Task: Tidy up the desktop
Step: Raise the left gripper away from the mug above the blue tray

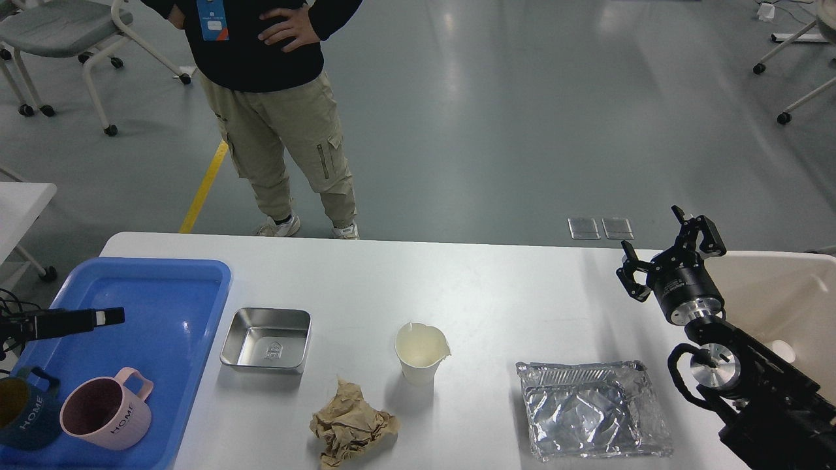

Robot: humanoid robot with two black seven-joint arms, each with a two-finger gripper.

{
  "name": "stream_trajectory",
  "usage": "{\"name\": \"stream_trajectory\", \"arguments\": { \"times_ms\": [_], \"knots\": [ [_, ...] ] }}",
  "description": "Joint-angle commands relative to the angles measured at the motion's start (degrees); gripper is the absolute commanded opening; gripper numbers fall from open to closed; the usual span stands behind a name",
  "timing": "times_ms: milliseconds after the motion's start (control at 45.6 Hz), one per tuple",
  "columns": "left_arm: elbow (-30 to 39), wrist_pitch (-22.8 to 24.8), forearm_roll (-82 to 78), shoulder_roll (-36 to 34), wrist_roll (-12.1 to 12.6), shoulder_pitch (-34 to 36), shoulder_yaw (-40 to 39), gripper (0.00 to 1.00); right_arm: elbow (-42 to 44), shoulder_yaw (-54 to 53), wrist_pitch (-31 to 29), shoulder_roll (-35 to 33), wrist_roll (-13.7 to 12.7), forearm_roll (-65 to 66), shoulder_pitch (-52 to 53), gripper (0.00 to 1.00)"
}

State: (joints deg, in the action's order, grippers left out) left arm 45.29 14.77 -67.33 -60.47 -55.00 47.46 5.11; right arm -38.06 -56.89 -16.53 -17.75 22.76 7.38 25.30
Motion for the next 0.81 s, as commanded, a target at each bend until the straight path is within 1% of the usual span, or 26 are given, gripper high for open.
{"name": "stream_trajectory", "arguments": {
  "times_ms": [0,197,219,351,416,460,526,789],
  "knots": [
    [0.6,1.5,6.6,0.1,0.0,-1.1,-2.5,0.89,0.2,0.0,0.2,-0.3,0.0,0.0,-0.1,1.0],
    [3.5,1.5,16.8,-0.1,0.0,-3.2,-3.9,0.89,0.4,0.0,0.3,-0.4,0.0,0.1,0.1,1.0],
    [5.0,1.5,20.4,-0.3,0.0,-4.3,-3.9,0.9,0.5,0.0,0.3,-0.5,0.0,0.1,0.1,1.0],
    [9.3,1.3,27.4,-1.8,0.1,-6.6,-4.3,0.9,0.6,0.0,0.3,-0.4,0.0,0.1,0.2,1.0],
    [10.7,1.0,29.4,-3.2,2.2,-7.7,-4.5,0.91,0.6,0.0,0.4,-0.4,0.0,0.1,0.3,1.0],
    [11.0,0.8,30.4,-3.5,3.1,-8.3,-4.5,0.91,0.6,0.0,0.3,-0.4,0.0,0.1,0.3,1.0],
    [11.0,0.8,32.6,-3.6,3.5,-9.0,-4.6,0.92,0.6,0.0,0.4,-0.4,0.0,0.1,0.2,1.0],
    [10.4,1.1,46.2,-2.7,3.5,-11.8,-4.5,0.95,0.5,0.0,0.4,-0.1,0.0,0.1,-0.4,1.0]
  ]
}}
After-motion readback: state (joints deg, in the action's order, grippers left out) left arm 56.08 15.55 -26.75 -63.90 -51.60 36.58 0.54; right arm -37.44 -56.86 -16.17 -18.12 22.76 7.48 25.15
